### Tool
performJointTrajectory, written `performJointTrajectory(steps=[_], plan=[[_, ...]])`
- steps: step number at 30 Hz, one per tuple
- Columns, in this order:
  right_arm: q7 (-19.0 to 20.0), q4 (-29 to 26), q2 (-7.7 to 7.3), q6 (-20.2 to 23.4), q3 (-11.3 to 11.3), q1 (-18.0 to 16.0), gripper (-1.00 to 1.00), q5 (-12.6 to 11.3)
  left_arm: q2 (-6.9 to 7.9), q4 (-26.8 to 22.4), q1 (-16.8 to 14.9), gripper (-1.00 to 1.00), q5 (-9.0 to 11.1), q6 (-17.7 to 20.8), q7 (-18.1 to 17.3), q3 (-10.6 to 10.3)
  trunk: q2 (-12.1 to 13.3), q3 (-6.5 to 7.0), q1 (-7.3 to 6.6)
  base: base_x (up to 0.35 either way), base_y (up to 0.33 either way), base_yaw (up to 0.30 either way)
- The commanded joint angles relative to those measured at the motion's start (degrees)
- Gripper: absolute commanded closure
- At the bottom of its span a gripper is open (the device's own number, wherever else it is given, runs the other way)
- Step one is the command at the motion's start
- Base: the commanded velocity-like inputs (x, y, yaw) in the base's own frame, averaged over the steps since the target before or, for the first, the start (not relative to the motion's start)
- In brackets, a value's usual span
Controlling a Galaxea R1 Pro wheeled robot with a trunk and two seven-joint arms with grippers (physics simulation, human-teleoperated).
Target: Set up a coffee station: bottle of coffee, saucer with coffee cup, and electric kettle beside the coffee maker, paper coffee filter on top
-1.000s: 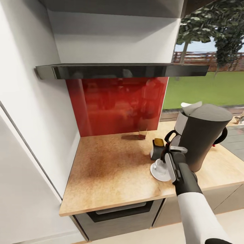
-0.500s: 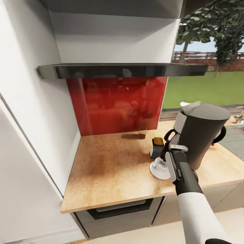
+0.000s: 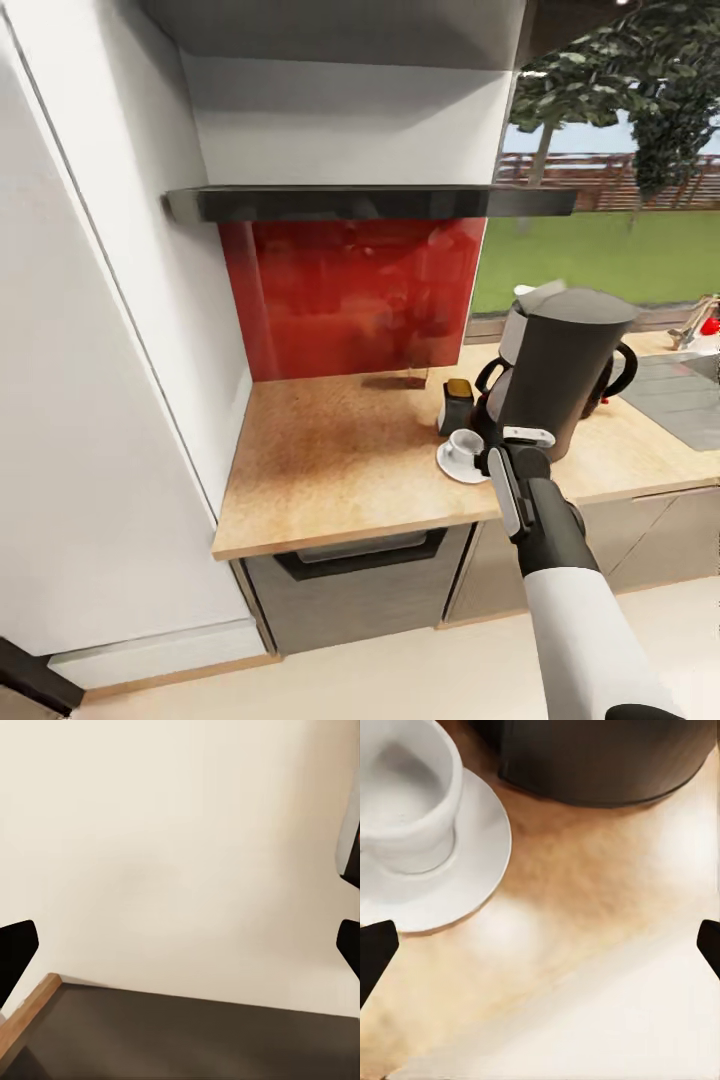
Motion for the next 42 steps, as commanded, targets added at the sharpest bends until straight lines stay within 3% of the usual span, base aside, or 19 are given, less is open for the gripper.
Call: performJointTrajectory(steps=[1,9,32,37,42], plan=[[-0.09,-0.04,0.05,0.24,-0.08,-0.06,-1.0,-0.01,-0.01,0.12,-0.09,-1.0,-0.6,-0.03,0.18,0.48,-0.12,-0.12,0.0,-0.336,0.132,0.0],[-0.09,-0.04,0.05,0.24,-0.1,-0.06,-1.0,-0.01,-0.07,-0.16,-0.18,-1.0,-0.59,-0.66,0.26,0.75,-0.12,-0.12,0.0,-0.225,0.122,-0.155],[-0.09,1.33,-0.4,0.41,-0.35,0.4,-1.0,0.41,-0.57,-2.41,-0.27,-1.0,-0.6,-1.23,0.18,0.89,-0.12,-0.12,0.0,-0.006,0.004,-0.265],[-0.09,6.38,-0.25,0.4,-0.25,0.82,-1.0,0.42,-0.66,-2.46,-0.27,-1.0,-0.6,-1.19,0.18,0.92,-0.12,-0.12,0.0,0.0,0.0,-0.267],[-0.16,18.53,-0.1,0.3,-0.08,0.9,-1.0,0.42,-0.67,-2.47,-0.27,-1.0,-0.57,-1.13,0.18,0.93,-0.12,-0.12,0.0,0.0,0.0,-0.267]])
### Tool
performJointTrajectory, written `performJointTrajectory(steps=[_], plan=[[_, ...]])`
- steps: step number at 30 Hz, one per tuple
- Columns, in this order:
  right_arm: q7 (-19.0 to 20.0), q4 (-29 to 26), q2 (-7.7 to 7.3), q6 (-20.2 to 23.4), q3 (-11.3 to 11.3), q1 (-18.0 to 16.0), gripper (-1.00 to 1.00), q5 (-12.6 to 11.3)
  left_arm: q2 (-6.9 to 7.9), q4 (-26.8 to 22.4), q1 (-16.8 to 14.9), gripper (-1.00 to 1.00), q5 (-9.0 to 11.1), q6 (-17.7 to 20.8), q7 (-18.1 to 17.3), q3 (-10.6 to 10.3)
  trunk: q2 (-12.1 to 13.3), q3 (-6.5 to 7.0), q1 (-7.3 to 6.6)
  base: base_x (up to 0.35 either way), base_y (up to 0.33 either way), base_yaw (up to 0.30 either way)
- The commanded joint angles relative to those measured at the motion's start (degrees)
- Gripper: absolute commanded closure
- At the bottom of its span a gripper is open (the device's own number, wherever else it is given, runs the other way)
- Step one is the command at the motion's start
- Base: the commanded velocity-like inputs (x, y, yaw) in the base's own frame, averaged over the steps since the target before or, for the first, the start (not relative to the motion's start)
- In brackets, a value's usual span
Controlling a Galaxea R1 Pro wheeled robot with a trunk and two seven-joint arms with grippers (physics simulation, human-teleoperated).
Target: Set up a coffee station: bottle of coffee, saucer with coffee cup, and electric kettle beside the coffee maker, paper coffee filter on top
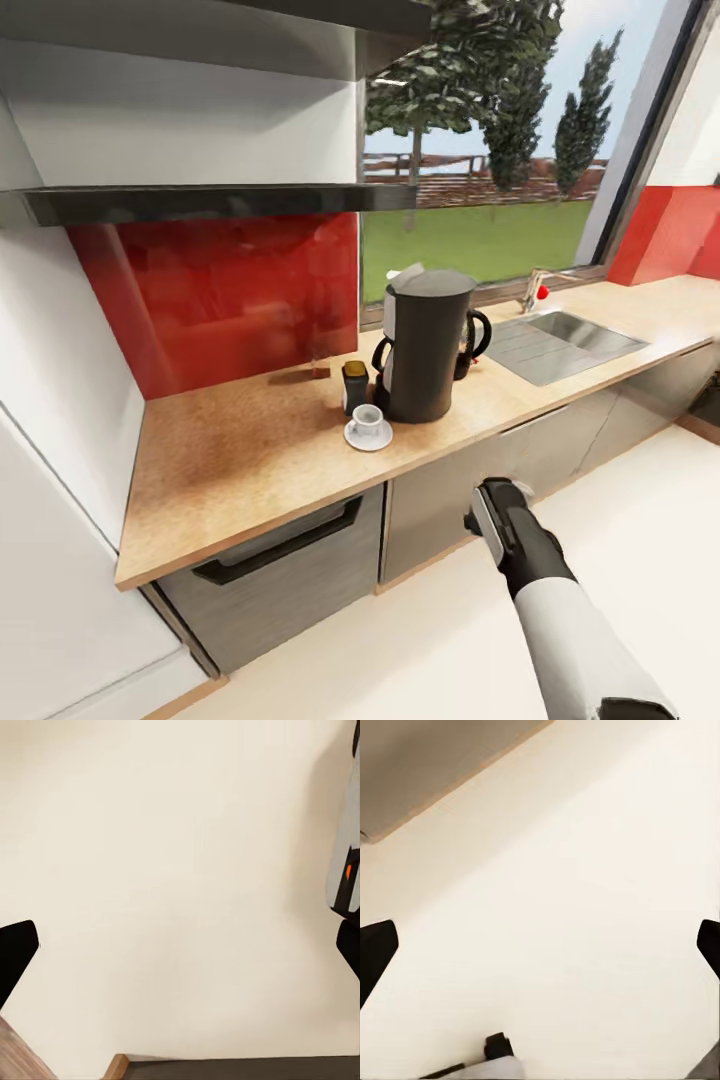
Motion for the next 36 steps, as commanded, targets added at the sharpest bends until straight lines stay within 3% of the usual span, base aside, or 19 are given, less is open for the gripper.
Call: performJointTrajectory(steps=[1,3,7,13,16,20,26,28,36], plan=[[-0.1,3.54,0.09,0.17,-0.11,-0.07,-1.0,0.2,-0.01,0.03,-0.03,-1.0,-0.58,-0.12,0.14,0.46,-0.13,-0.11,0.03,0.0,0.0,-0.267],[-0.12,8.94,0.15,0.03,0.14,-0.07,-1.0,0.2,-0.01,0.03,-0.03,-1.0,-0.57,-0.12,0.14,0.46,-0.13,-0.11,0.03,0.0,0.0,-0.267],[-0.04,20.09,0.2,-3.53,2.98,-0.07,-1.0,0.12,-0.62,0.03,-0.03,-1.0,-0.63,-0.17,0.14,0.44,-0.13,-0.11,0.03,0.0,0.0,-0.267],[0.14,37.19,0.19,-19.66,4.51,-0.07,-1.0,0.04,-1.87,-0.02,-0.03,-1.0,-0.6,-0.24,0.14,0.43,-0.13,-0.11,0.03,0.0,0.0,-0.267],[0.24,44.89,0.18,-30.9,4.65,0.53,-1.0,0.14,-2.43,-0.05,-0.03,-1.0,-0.56,-0.27,0.14,0.43,-0.13,-0.11,0.03,0.0,0.0,-0.266],[2.19,46.94,0.19,-38.26,4.74,5.54,-1.0,0.19,-3.3,-0.06,-0.03,-1.0,-0.54,-0.36,0.14,0.43,-0.13,-0.11,0.03,0.0,0.0,-0.265],[15.08,47.45,0.15,-40.29,4.78,12.66,-1.0,0.37,-4.99,-0.02,-0.03,-1.0,-0.65,-2.26,0.21,0.49,-0.13,-0.11,0.03,0.0,0.0,-0.24],[17.68,47.47,0.1,-40.38,4.78,14.58,-1.0,0.37,-5.12,0.01,-0.03,-1.0,-0.69,-2.5,0.22,0.51,-0.13,-0.11,0.03,0.0,0.0,-0.229],[19.49,47.48,0.17,-40.3,4.78,18.58,-1.0,0.3,-5.2,0.64,-0.03,-1.0,-0.57,-2.74,0.23,0.45,-0.13,-0.11,0.03,0.0,0.0,-0.156]])
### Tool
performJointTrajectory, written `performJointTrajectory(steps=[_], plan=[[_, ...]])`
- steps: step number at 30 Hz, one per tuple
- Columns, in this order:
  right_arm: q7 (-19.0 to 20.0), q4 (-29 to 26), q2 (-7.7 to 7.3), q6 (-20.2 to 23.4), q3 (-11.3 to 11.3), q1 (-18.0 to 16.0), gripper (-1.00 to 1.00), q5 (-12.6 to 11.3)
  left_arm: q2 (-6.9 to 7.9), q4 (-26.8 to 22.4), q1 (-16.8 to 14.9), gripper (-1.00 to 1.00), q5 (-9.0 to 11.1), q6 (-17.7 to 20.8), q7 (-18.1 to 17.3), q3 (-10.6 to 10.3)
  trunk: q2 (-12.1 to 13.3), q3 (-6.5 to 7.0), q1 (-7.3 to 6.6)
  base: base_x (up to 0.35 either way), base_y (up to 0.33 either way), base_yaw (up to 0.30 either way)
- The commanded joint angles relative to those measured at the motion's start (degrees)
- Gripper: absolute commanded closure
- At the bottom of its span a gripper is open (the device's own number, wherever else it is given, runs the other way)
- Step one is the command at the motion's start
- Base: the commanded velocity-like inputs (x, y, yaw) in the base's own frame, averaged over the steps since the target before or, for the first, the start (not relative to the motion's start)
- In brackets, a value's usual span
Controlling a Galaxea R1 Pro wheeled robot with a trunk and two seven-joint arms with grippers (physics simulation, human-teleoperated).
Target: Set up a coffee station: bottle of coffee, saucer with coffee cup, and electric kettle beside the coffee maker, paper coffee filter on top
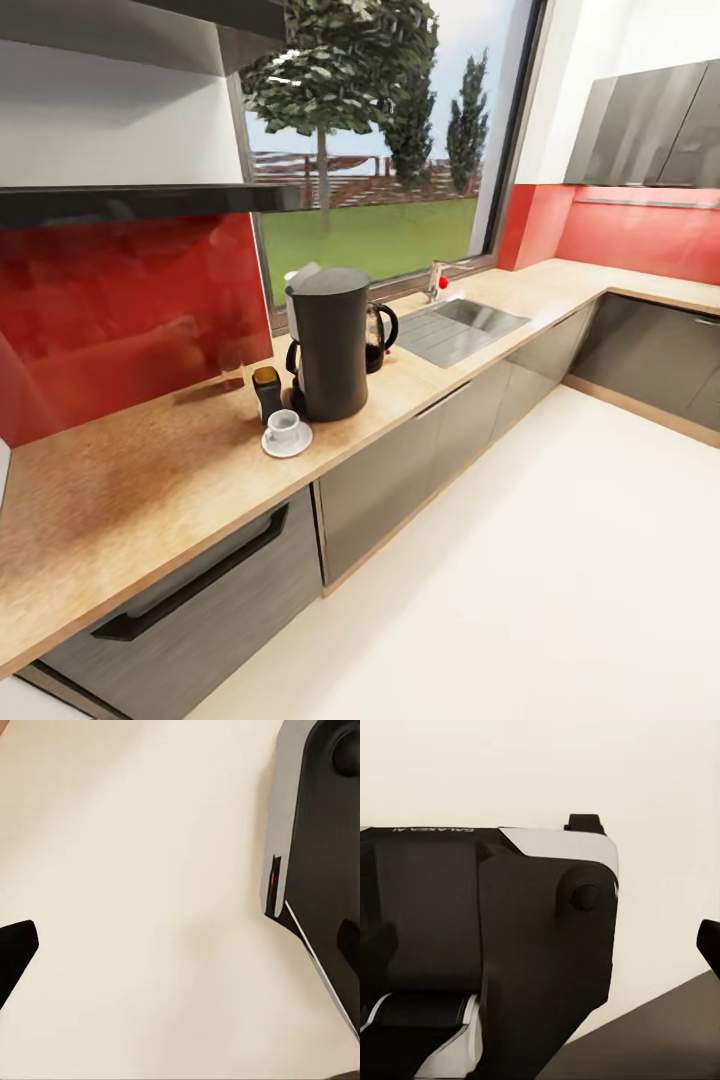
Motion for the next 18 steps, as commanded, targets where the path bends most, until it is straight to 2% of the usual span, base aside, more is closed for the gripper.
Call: performJointTrajectory(steps=[1,9,18], plan=[[-0.18,-0.12,0.05,0.35,-0.16,0.15,-1.0,0.06,0.0,0.23,-0.05,-1.0,-0.6,-0.21,0.17,0.45,-0.11,-0.11,0.03,0.0,0.0,-0.023],[-0.43,-0.25,-0.01,0.27,-0.23,0.32,-1.0,-0.2,0.04,0.75,0.1,-1.0,-0.53,0.41,0.17,0.44,-0.11,-0.11,0.03,0.0,0.0,-0.009],[-0.25,-0.22,0.09,0.35,-0.32,0.33,-1.0,-0.39,-0.51,2.59,0.53,-1.0,-0.58,0.73,0.1,0.36,-0.11,0.15,0.03,0.0,0.0,-0.131]])
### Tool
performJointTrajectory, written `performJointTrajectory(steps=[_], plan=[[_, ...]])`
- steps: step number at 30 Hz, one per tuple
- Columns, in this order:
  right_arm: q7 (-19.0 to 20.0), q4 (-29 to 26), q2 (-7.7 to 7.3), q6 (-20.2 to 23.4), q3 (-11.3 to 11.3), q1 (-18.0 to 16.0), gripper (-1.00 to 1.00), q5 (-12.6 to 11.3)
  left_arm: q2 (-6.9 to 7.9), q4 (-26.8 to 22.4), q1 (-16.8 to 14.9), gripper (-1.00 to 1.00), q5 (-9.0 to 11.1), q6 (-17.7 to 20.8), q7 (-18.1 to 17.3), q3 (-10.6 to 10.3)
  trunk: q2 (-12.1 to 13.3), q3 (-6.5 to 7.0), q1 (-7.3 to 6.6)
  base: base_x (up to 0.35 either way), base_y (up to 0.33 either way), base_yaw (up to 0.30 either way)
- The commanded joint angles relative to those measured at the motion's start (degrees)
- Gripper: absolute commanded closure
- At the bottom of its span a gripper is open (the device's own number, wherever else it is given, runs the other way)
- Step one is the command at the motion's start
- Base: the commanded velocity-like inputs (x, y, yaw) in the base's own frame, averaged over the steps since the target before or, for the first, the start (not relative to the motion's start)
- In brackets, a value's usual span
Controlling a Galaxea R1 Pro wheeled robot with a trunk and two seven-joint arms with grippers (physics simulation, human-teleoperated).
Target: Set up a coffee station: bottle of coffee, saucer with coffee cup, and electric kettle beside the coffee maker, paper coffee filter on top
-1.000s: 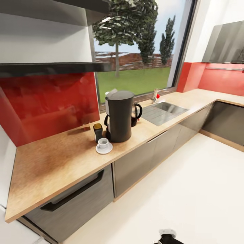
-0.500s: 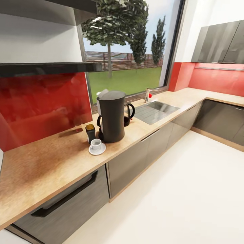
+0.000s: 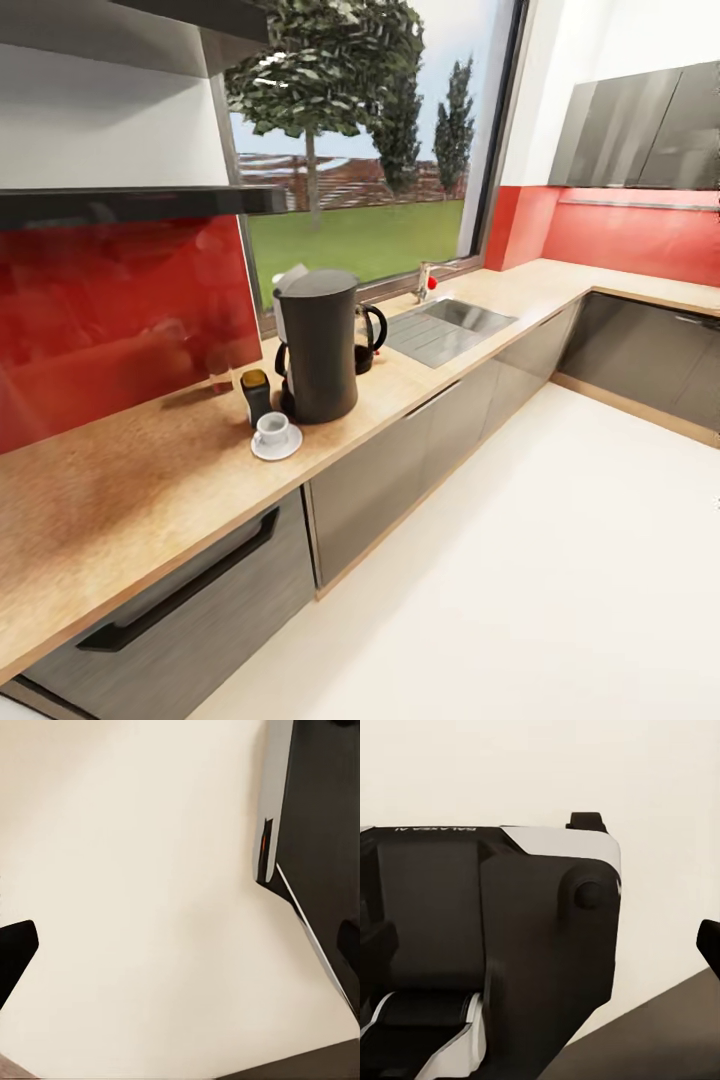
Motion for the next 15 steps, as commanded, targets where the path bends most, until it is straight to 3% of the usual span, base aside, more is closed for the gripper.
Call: performJointTrajectory(steps=[1,9,15], plan=[[-0.22,-0.07,0.02,0.33,-0.15,-0.02,-1.0,0.05,0.01,0.27,-0.02,-1.0,-0.62,-0.14,0.27,0.46,-0.11,-0.1,0.03,0.0,0.0,-0.035],[-0.21,-0.01,-0.07,0.29,-0.1,-0.02,-1.0,0.35,0.0,0.36,0.11,-1.0,-0.62,3.63,0.84,0.37,-0.11,-0.08,0.03,0.0,0.0,-0.008],[-0.21,-0.01,-0.08,0.32,-0.1,-0.02,-1.0,0.37,0.0,0.36,0.11,-1.0,-0.62,4.06,0.9,0.37,-0.11,-0.08,0.03,0.0,0.0,0.0]])
